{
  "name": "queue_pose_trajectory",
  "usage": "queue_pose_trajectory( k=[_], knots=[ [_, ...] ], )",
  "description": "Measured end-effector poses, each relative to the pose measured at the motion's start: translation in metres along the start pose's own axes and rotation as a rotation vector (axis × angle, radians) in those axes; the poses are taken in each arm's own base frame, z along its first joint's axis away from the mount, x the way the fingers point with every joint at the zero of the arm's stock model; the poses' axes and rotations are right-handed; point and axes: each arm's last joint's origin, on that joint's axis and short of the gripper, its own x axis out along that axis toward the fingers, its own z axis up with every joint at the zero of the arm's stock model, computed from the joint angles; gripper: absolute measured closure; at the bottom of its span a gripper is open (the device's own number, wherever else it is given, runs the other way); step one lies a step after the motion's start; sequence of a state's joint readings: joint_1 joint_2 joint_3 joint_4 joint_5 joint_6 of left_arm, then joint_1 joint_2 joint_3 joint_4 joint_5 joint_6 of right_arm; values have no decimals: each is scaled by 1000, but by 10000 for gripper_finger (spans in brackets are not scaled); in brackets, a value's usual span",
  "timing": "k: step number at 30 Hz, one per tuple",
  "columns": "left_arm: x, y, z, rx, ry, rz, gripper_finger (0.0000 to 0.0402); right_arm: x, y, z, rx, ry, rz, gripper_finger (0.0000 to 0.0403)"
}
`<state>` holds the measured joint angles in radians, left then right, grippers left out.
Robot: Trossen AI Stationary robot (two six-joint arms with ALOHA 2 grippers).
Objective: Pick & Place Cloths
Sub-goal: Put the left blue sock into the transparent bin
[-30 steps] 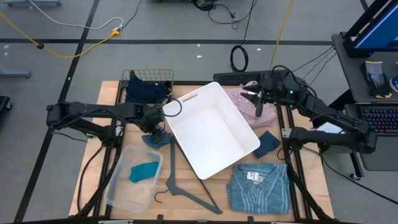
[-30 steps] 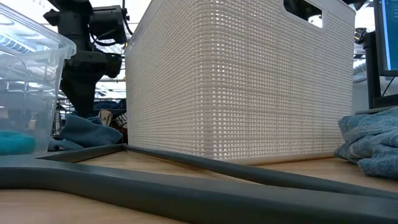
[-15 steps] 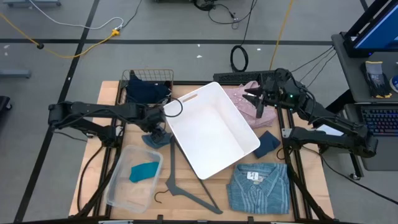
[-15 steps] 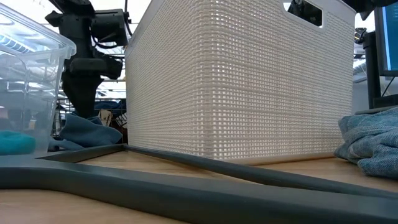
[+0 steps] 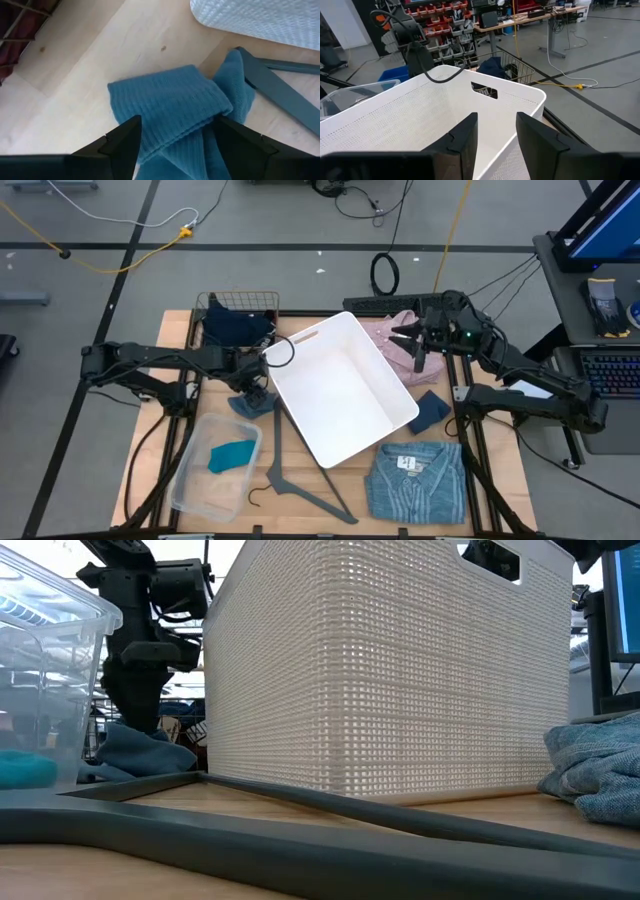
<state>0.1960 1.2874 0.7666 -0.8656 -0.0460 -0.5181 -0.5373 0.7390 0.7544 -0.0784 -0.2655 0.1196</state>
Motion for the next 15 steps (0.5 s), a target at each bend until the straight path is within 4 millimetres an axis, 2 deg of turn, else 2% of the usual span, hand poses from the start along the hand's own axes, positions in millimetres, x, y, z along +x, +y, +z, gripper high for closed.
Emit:
queue_pose_trajectory(
  k=[9, 12, 15],
  knots=[
    [1, 0, 0, 19, 7, 8, 234, -7, 2, 3, -7, -27, 3, 277],
    [1, 0, 0, 23, 7, 8, 280, -9, 3, 5, -10, -38, 3, 277],
    [1, 0, 0, 40, 12, 0, 345, -11, 4, 5, -12, -45, 3, 277]
  ],
)
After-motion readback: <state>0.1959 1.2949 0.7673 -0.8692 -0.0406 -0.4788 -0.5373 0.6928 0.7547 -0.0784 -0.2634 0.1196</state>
